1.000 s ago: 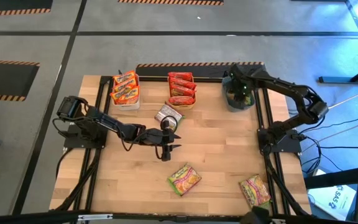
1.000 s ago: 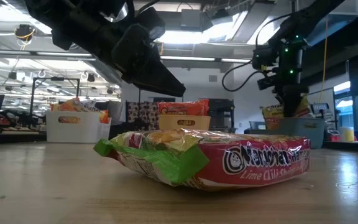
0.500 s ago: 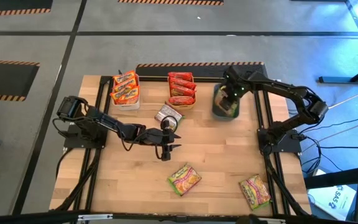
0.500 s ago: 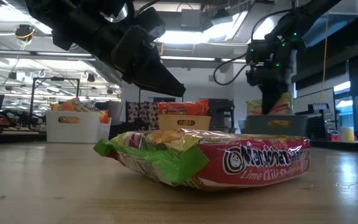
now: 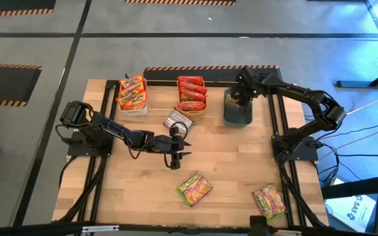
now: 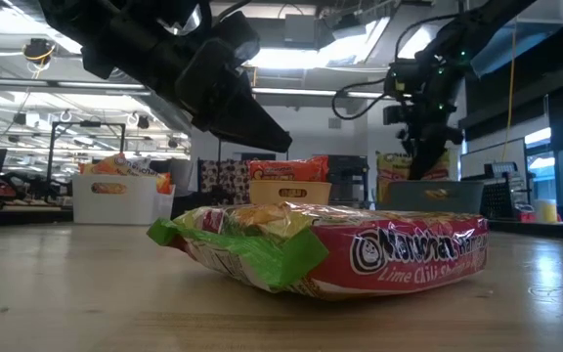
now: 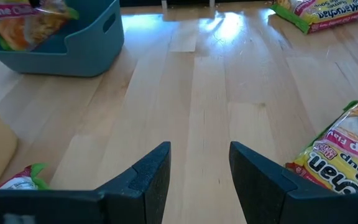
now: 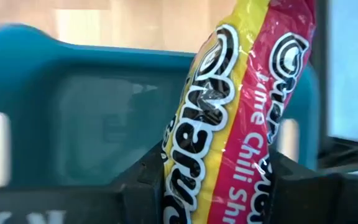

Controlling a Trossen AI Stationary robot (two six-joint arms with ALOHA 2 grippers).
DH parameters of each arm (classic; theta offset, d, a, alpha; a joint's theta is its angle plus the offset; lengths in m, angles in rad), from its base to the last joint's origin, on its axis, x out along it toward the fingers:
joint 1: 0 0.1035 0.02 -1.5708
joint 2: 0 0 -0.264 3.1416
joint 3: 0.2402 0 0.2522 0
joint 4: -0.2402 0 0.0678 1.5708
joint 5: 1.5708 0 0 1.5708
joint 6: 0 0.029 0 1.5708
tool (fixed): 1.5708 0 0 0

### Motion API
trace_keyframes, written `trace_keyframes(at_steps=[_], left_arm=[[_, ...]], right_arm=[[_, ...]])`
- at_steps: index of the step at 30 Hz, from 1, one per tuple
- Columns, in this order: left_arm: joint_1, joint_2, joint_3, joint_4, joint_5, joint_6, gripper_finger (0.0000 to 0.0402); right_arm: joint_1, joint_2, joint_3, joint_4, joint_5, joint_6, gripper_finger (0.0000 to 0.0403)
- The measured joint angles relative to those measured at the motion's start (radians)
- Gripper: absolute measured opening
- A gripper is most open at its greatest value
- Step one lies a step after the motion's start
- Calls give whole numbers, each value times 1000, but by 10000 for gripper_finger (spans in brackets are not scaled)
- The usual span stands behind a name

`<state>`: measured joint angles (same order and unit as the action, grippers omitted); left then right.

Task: Sort Maruchan noodles
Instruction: Put the green noodle pack into the blue bin

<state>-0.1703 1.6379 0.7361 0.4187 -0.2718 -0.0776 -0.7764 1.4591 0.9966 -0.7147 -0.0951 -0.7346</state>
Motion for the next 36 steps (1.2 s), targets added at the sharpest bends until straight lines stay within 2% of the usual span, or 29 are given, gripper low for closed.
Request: trace_keyframes(at_steps=[3, 9, 13, 19, 23, 29, 36], left_arm=[[0, 0, 0, 0, 0, -22, 158], [0, 0, 0, 0, 0, -24, 158], [0, 0, 0, 0, 0, -24, 158], [0, 0, 0, 0, 1, -24, 158], [0, 0, 0, 0, 29, -24, 158], [0, 0, 0, 0, 31, -24, 158], [0, 0, 0, 0, 31, -18, 158]], right_arm=[[-24, 10, 0, 49, 41, -60, 130], [-89, 78, 0, 62, 51, -59, 130], [-91, 121, 0, 77, 47, -58, 133], [-87, 130, -1, 144, 43, -59, 164], [-88, 130, -1, 150, 93, -65, 200], [-87, 130, -1, 193, 248, -109, 247], [-77, 130, -1, 253, 299, -161, 246]])
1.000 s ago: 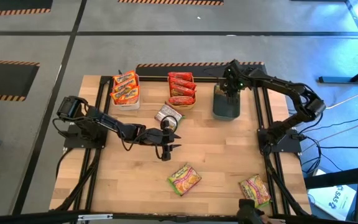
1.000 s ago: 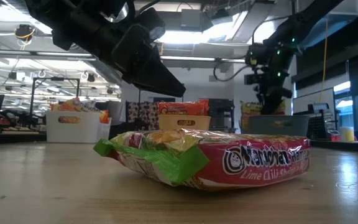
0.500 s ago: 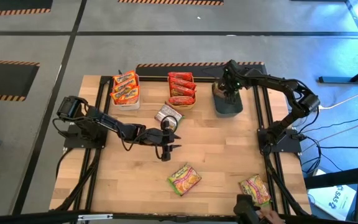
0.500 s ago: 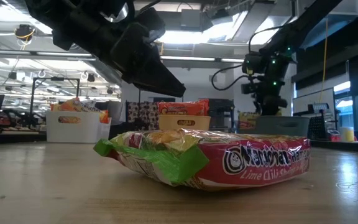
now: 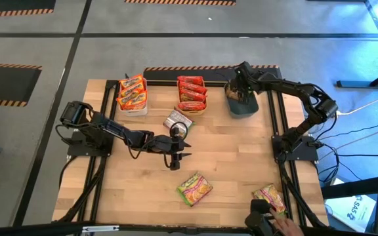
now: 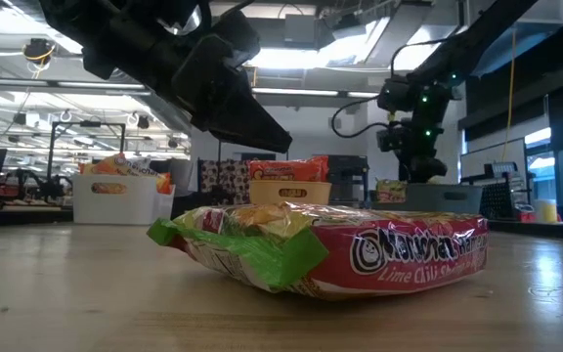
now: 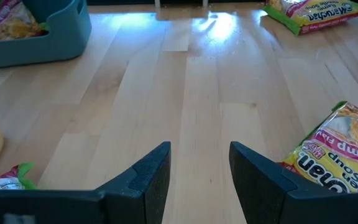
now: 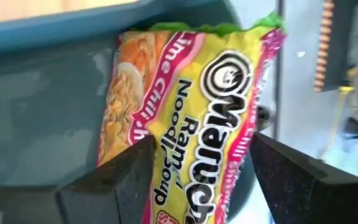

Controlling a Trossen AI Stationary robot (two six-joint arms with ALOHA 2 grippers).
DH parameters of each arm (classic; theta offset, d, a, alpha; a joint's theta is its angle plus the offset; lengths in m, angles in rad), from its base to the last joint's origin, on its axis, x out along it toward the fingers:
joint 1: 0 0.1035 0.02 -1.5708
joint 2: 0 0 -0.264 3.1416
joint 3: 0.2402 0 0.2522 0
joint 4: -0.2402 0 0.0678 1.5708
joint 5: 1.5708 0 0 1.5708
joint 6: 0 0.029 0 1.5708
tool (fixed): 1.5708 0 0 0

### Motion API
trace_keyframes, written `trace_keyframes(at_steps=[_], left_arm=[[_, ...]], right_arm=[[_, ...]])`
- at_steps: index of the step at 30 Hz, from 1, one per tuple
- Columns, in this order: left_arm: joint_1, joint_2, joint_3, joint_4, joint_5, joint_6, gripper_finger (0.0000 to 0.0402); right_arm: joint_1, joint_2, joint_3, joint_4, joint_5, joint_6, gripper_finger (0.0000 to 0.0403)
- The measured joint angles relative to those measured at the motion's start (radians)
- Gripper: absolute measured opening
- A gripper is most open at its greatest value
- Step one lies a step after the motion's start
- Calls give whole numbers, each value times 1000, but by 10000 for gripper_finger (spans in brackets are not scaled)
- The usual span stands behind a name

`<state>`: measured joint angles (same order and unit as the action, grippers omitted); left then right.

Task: Sort Maruchan noodles
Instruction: Put the green noodle pack into the blue bin

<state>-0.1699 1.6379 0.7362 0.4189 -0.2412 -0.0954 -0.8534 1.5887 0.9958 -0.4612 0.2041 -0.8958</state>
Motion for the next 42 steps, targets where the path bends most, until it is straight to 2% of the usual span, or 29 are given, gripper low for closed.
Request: trace_keyframes(at_steps=[4, 9, 12, 15, 16, 18, 22, 23, 25, 29, 34, 39, 42], left_arm=[[4, 0, 0, 0, 0, 1, 158], [4, 0, 0, 0, 0, 1, 158], [4, 0, 0, 0, 0, 1, 158], [4, 0, 0, 0, 0, 1, 158], [3, 0, 0, -2, 0, 1, 158], [-2, 0, 0, -10, 2, -5, 158], [-21, 0, 0, -18, 4, -12, 158], [-27, 0, 0, -19, 4, -22, 158], [-41, 0, 0, -19, 10, -32, 158], [-90, 0, 0, -22, 25, -36, 158], [-170, 11, 2, -26, 26, -113, 158], [-273, 47, 2, -15, 23, -242, 158], [-341, 83, 1, -18, -28, -351, 158]], right_arm=[[22, 0, 0, 41, 58, -2, 231], [87, -37, 0, 11, 163, 37, 218], [145, -92, 0, -44, 217, 119, 213], [224, -177, 0, -136, 209, 278, 211], [259, -207, 0, -171, 178, 350, 211], [333, -264, 0, -225, 50, 514, 211], [492, -335, -17, -203, -303, 841, 211], [539, -338, -26, -182, -360, 902, 211], [643, -338, -46, -125, -401, 986, 211], [847, -307, -104, 43, -368, 1046, 211], [1051, -228, -159, 276, -276, 1128, 211], [1188, -118, -164, 348, -198, 1233, 211], [1243, -49, -164, 370, -157, 1275, 211]])
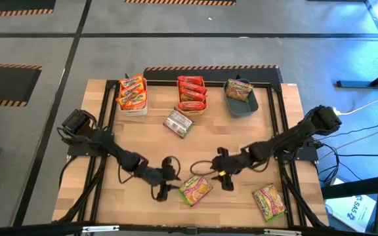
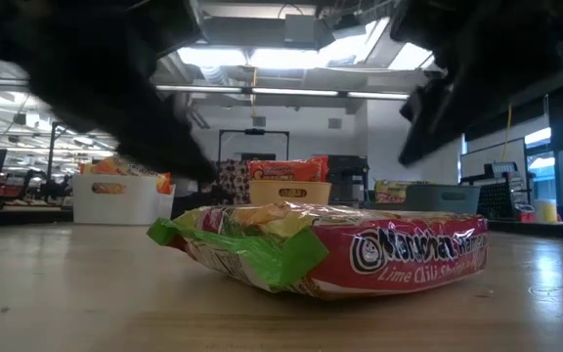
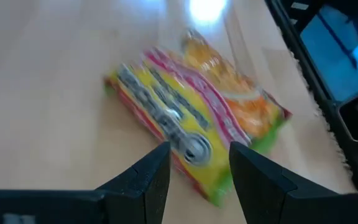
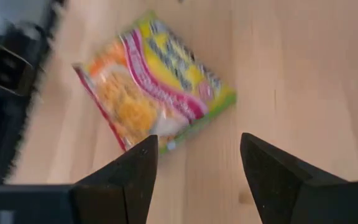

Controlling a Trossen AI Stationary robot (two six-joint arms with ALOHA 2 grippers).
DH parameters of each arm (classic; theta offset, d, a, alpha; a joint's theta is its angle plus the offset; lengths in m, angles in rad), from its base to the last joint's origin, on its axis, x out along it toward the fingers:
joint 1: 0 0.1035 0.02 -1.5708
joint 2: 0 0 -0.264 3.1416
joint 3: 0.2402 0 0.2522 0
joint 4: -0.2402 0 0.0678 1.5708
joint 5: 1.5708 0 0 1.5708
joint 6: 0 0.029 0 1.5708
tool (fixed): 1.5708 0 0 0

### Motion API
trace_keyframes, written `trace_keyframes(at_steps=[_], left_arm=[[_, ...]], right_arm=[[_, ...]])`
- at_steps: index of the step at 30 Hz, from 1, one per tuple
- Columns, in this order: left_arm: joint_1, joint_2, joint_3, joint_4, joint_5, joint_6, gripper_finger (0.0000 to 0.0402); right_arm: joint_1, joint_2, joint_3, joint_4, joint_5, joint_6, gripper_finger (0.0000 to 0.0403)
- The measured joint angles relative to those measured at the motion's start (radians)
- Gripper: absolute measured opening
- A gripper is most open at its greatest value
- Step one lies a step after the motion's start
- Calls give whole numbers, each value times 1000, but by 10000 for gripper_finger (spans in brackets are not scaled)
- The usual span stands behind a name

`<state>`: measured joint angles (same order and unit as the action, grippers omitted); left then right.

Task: Sort Maruchan noodles
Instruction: Put the green noodle pack into the blue bin

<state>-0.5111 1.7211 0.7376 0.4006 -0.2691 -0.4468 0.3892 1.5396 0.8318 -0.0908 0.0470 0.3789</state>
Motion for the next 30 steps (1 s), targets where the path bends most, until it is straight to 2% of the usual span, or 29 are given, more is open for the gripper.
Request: trace_keyframes(at_steps=[5, 9, 16, 19, 25, 30], left_arm=[[-82, 74, 0, 30, -42, -205, 158], [-127, 131, 15, 43, -14, -351, 158], [-151, 284, 171, 76, -15, -337, 158], [-137, 308, 220, 35, -53, -336, 158], [-83, 277, 229, -117, -123, -395, 158], [-27, 231, 228, -286, -255, -414, 158]], right_arm=[[39, 73, 0, 6, 69, 66, 211], [39, 114, 0, 17, 93, 120, 211], [39, 193, 0, 95, 64, 119, 211], [45, 208, 4, 123, 29, 141, 211], [97, 208, 3, 109, -42, 194, 211], [145, 208, 2, 130, -64, 269, 211]])
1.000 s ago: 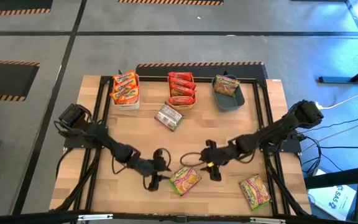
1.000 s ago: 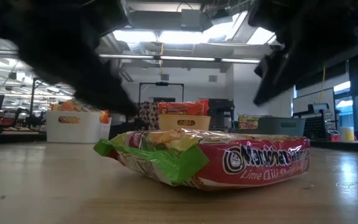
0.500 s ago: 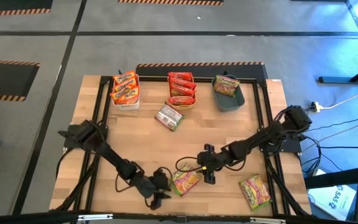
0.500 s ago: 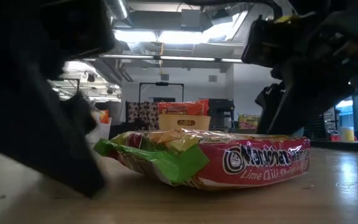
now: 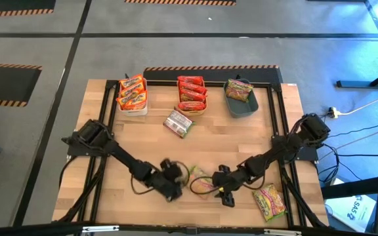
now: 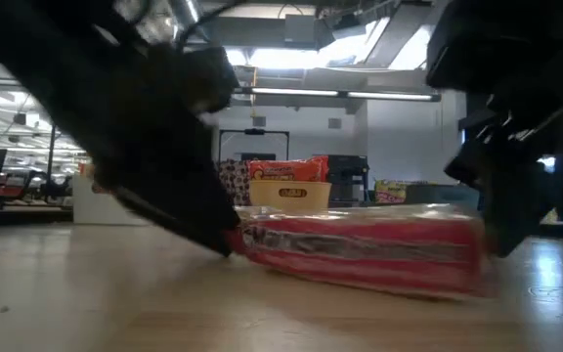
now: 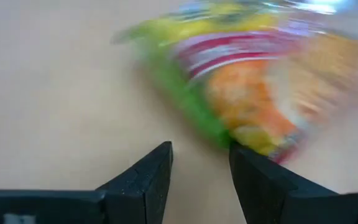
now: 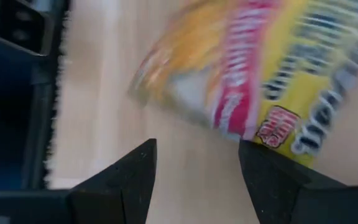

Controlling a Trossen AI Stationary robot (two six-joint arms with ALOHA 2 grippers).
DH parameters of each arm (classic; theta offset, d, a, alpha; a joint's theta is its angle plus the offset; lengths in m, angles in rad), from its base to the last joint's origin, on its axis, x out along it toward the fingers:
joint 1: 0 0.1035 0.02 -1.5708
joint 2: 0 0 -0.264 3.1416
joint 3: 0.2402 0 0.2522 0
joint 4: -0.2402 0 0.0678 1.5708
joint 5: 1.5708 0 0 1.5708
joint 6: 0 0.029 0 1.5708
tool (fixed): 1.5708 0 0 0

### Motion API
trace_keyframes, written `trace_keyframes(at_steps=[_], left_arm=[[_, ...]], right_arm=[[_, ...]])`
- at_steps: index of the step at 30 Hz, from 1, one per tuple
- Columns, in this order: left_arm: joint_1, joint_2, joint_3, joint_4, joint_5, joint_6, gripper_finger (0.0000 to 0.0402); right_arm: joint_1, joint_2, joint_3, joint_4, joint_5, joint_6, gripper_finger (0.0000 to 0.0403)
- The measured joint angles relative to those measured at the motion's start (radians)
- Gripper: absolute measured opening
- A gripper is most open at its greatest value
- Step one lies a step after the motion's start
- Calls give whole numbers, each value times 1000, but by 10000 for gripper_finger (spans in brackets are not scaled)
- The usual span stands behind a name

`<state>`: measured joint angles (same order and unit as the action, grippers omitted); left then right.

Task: Sort Maruchan noodles
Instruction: Put the green noodle pack into the blue bin

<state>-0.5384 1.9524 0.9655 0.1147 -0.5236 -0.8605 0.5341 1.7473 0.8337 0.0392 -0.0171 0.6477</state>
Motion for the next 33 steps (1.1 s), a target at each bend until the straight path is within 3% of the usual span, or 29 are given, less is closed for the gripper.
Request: trace_keyframes(at_steps=[4, 8, 11, 14, 17, 21, 28, 33], left_arm=[[52, -52, -4, -149, -84, -9, 158], [56, -130, -4, -248, -71, -23, 158], [20, -173, -3, -210, -69, 23, 158], [-25, -168, -2, -81, -50, 103, 158], [-53, -118, -1, 116, -54, 206, 158], [-55, -36, -2, 305, -58, 262, 158], [-22, 83, -2, 352, -60, 210, 158], [-32, 117, 0, 336, -35, 185, 158]], right_arm=[[19, -2, 2, 13, -36, 29, 211], [10, -29, 30, -72, -122, 33, 211], [-23, -77, 59, -196, -116, 26, 211], [-68, -131, 62, -267, -17, 25, 211], [-118, -155, 64, -273, 53, 25, 212], [-184, -148, 55, -258, 44, 27, 239], [-228, -140, -23, -193, 52, 56, 316], [-227, -140, -89, -69, 10, 151, 329]])
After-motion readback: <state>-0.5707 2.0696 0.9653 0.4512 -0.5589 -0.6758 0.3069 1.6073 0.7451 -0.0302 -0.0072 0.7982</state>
